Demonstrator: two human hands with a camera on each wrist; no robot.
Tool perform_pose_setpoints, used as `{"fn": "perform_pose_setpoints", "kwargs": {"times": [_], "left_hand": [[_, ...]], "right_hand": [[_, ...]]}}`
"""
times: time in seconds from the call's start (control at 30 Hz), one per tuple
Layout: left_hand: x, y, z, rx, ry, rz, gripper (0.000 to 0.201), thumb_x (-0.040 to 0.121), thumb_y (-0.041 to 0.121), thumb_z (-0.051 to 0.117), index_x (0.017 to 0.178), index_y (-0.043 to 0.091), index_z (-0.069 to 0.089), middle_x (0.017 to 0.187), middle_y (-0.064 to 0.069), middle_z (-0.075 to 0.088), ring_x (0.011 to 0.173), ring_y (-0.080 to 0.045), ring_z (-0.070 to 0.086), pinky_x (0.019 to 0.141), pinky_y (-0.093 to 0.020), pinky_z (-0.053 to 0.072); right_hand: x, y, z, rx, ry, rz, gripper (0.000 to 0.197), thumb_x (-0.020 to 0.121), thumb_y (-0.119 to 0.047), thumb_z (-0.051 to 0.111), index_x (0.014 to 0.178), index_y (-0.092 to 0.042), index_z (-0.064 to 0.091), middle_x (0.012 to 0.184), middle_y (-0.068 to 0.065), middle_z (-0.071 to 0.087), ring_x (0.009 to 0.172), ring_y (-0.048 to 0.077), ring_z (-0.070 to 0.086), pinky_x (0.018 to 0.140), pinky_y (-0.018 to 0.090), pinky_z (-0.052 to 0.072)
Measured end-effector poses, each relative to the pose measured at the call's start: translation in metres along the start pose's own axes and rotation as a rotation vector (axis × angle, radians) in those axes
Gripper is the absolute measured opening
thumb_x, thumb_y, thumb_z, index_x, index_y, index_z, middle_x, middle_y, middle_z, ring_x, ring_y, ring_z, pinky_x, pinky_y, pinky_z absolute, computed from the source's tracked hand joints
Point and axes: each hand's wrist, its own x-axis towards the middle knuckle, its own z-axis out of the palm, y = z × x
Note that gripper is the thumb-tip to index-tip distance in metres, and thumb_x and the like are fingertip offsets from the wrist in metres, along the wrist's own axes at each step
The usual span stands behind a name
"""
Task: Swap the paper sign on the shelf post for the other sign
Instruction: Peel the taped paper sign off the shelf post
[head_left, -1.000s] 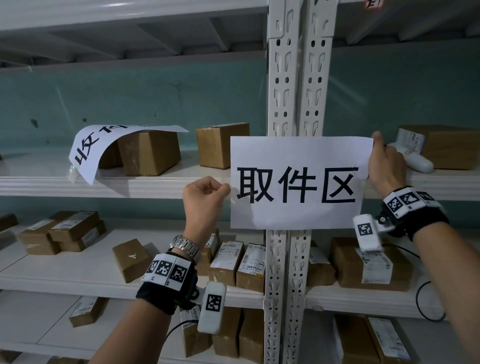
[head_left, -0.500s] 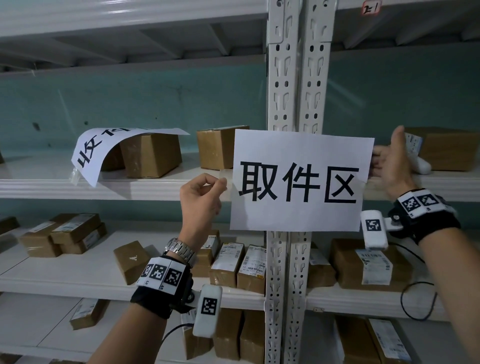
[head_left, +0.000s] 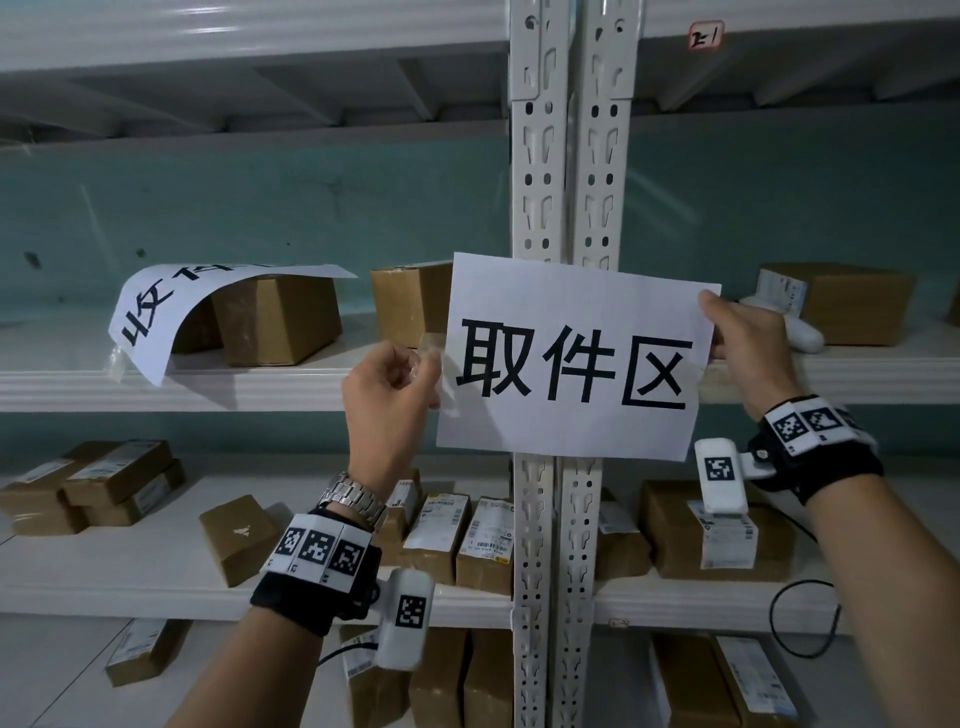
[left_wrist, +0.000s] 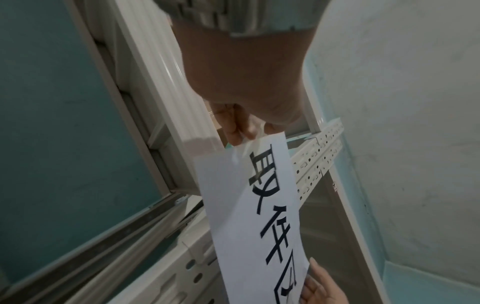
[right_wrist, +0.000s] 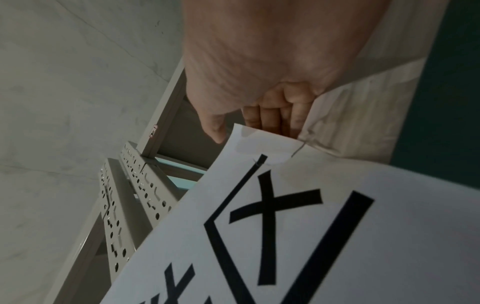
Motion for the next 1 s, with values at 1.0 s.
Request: {"fn": "perform_pose_setpoints", "kwargs": {"times": [1.0], "left_hand": [[-0.005, -0.020, -0.022, 0.123, -0.166, -0.173, 0.013, 0.093, 0.026, 0.071, 0.089, 0.014, 0.073, 0.068, -0.006, 0.071, 0.060, -0.011, 0.066, 0.065, -0.034, 0.058]], "right_hand": [[0.004, 0.011, -0.007, -0.022, -0.046, -0.024, 0.028, 0.086, 0.002, 0.074, 0.113, 0.002, 0.067, 0.088, 0.006, 0.073, 0.071, 0.010, 0.069, 0.069, 0.016, 0.056]]}}
